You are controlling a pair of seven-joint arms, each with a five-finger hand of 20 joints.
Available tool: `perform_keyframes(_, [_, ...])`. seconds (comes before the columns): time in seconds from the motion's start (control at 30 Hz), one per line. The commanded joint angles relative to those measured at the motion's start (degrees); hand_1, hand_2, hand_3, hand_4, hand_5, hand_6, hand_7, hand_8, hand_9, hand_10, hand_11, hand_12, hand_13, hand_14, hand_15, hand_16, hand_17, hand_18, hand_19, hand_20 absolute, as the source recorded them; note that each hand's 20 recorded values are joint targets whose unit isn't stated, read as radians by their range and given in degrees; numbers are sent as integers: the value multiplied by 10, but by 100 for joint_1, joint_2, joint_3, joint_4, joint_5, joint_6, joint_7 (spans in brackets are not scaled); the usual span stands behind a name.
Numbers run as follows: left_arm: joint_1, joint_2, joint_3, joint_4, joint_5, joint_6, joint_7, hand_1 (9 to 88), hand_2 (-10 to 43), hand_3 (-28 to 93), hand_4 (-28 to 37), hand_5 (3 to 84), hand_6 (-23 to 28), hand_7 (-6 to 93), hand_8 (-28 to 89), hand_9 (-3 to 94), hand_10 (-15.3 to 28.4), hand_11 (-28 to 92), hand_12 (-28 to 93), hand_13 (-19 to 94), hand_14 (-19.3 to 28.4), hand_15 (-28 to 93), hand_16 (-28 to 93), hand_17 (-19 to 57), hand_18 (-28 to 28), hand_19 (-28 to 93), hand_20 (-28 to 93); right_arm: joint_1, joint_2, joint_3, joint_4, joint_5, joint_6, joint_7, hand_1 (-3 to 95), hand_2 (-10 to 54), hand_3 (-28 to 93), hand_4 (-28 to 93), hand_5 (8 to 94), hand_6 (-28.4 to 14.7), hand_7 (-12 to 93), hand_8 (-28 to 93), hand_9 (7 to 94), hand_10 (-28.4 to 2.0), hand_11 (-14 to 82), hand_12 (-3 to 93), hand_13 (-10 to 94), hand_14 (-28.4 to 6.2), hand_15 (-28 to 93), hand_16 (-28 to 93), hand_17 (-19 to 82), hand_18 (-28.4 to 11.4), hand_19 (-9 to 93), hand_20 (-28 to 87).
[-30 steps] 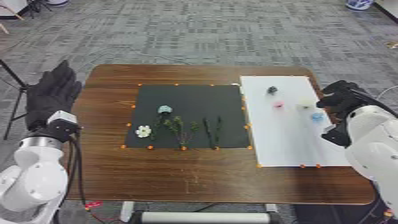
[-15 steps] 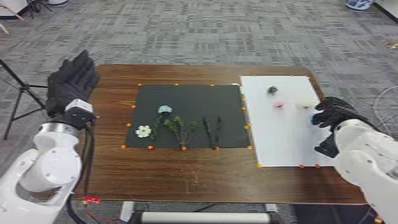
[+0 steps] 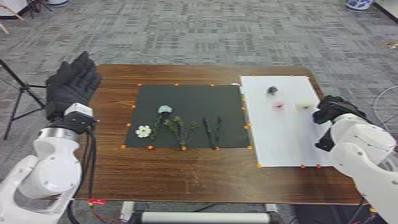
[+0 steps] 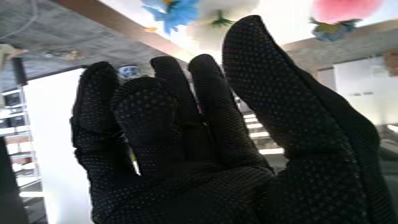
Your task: Arrange flowers
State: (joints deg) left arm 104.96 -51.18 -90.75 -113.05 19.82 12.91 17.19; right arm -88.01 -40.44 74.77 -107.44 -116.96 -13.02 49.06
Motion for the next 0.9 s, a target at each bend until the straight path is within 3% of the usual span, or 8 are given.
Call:
perform_keyframes(0.03, [166, -48, -85, -115, 24, -43, 103, 261, 199, 721, -283, 404, 75, 60, -77, 248, 118, 155, 42, 160, 82, 106, -73, -34, 64, 241, 20, 117, 55, -50, 171, 105, -231, 29, 461, -54, 776, -220, 460, -67, 96, -94, 446, -147, 116, 98, 648, -124, 798, 296, 310, -233, 802, 356])
perform_keyframes(0.3, [214, -91, -119, -144, -8, -41, 120, 261, 198, 721, -283, 405, 77, 61, -76, 250, 120, 158, 46, 166, 83, 108, -70, -35, 66, 244, 22, 294, 63, -250, 430, 338, -444, -207, 493, -70, 772, -227, 491, -53, 102, -98, 531, -123, 137, 108, 674, -113, 809, 302, 309, -227, 791, 348])
perform_keyframes(0.5, [257, -121, -125, -184, -24, -39, 144, 261, 196, 723, -283, 407, 77, 64, -76, 251, 121, 157, 46, 167, 84, 109, -71, -34, 67, 243, 22, 300, 110, -405, 544, 140, -302, -247, 504, -76, 772, -233, 514, -51, 114, -101, 575, -138, 167, 142, 667, -109, 802, 307, 307, -222, 784, 346])
perform_keyframes(0.63, [278, -136, -139, -196, -16, -41, 143, 262, 196, 723, -283, 408, 79, 66, -77, 251, 122, 157, 47, 168, 84, 109, -70, -34, 67, 244, 22, 274, 161, -565, 666, -178, 46, -244, 534, -92, 773, -249, 560, -58, 119, -103, 625, -144, 199, 183, 668, -98, 790, 310, 312, -215, 774, 348])
perform_keyframes(0.73, [307, -145, -153, -205, -9, -37, 137, 262, 196, 723, -283, 410, 80, 68, -77, 251, 122, 157, 48, 168, 84, 108, -71, -34, 67, 244, 23, 250, 180, -686, 757, -399, 403, -180, 612, -95, 708, -278, 638, -43, 138, -105, 740, -106, 102, 354, 704, -75, 754, 361, 336, -208, 760, 371])
perform_keyframes(0.9, [333, -138, -161, -209, -58, -12, 160, 262, 194, 726, -283, 410, 81, 69, -77, 251, 122, 158, 50, 167, 83, 107, -70, -33, 67, 244, 23, 184, 269, -920, 1013, -817, 1416, -272, 651, -95, 669, -282, 747, -21, 208, 44, 825, -79, 142, 450, 769, -49, 724, 359, 365, -200, 734, 388])
